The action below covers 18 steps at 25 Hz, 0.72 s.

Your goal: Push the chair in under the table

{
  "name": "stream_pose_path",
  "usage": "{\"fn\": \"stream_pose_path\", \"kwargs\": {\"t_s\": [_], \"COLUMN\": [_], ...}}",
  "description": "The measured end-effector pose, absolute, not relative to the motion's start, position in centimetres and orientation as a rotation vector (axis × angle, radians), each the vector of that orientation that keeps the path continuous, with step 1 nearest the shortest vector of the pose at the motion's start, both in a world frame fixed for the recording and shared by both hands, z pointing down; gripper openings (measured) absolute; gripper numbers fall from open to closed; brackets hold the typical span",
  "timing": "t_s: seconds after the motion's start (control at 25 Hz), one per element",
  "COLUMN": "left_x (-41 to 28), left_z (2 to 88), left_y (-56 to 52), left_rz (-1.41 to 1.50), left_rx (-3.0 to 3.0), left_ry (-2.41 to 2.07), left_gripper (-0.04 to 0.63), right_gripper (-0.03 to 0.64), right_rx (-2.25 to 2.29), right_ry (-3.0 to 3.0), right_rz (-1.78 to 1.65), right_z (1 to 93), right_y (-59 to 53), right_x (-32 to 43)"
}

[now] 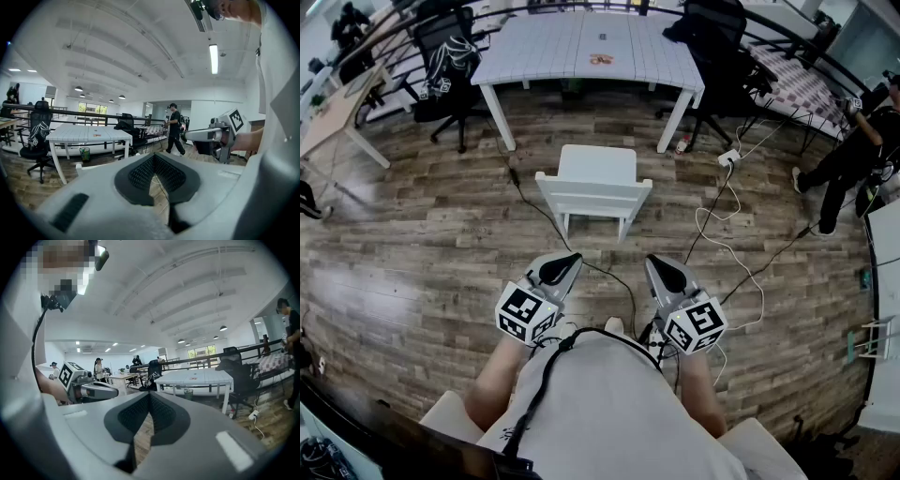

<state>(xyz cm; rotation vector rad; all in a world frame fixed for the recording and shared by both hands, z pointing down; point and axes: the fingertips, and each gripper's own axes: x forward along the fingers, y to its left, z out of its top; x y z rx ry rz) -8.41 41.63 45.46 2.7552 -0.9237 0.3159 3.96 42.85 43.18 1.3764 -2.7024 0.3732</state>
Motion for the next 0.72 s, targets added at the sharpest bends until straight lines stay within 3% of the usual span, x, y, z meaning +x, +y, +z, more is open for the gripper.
{"fn": "stream_pose_path", "kwargs": {"t_s": [0.72], "left_x": [-7.1], "left_z": [46.5], "left_y": [41.7], "left_rz": [0.356], "left_rx": [2.721], "left_ry": [-0.969], "left_gripper": [0.008], "right_gripper": [0.005], "right_rx": [1.342], "right_ry": [-2.718], "right_rz": [0.403], "right_z": [44.2], "right_y": [43.2], "right_x": [5.9]}}
